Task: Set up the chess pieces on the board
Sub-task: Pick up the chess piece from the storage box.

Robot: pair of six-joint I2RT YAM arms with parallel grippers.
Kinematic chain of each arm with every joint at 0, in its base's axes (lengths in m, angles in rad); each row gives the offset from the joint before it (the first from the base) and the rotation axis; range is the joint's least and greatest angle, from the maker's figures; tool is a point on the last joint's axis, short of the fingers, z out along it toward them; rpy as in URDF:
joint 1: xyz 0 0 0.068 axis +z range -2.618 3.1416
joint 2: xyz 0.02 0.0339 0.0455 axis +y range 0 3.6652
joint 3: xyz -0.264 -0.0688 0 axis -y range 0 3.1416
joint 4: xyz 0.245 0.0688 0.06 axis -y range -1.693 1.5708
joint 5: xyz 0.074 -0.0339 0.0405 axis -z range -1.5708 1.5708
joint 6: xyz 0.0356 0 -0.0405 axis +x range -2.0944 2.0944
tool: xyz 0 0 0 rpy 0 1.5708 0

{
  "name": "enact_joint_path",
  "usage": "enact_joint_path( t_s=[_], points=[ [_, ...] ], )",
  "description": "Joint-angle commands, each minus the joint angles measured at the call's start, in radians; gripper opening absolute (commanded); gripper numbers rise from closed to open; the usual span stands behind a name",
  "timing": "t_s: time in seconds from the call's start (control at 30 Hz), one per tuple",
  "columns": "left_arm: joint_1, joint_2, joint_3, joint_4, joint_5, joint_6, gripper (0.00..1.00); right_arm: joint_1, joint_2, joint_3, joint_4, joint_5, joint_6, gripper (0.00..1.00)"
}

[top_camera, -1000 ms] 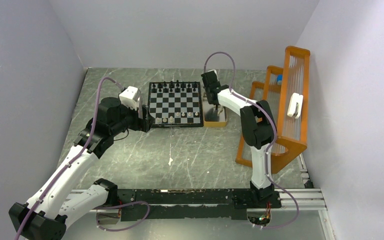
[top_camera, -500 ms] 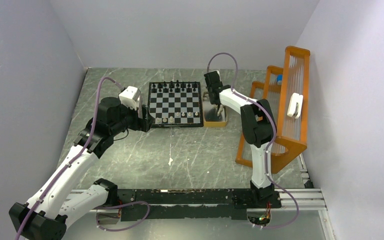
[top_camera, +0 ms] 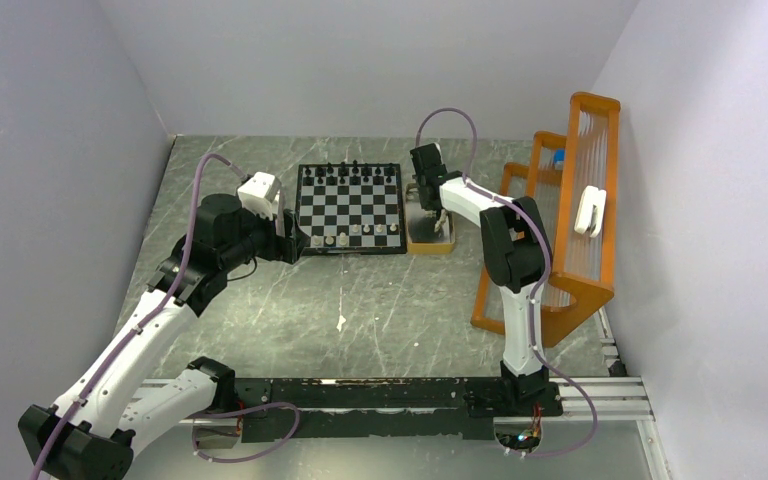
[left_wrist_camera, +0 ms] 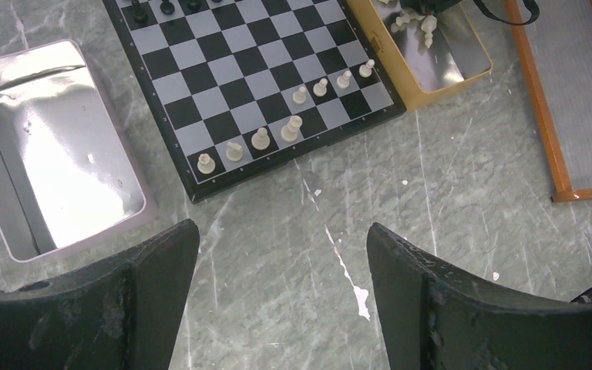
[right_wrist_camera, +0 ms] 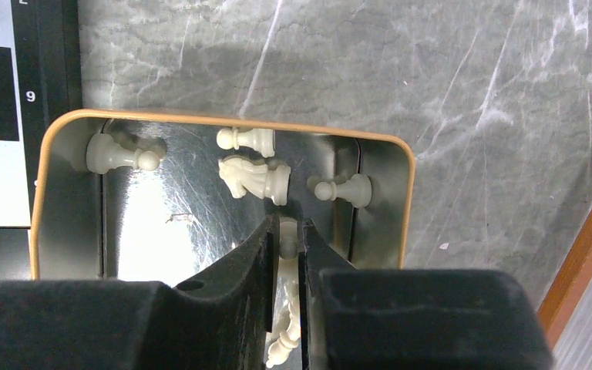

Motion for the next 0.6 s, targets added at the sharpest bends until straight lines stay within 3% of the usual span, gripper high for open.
enact_joint_path(
  t_s=[0.0, 0.57],
  points=[
    [0.014, 0.003, 0.003, 0.004, 0.022, 0.003, 0.84, -0.009, -0.006, 0.000, 0.017, -0.006, 0.013, 0.15],
    [0.017, -0.001, 0.003, 0.005, 0.009, -0.002, 0.84, -0.003, -0.158, -0.010, -0.073, -0.075, 0.061, 0.12]
  ],
)
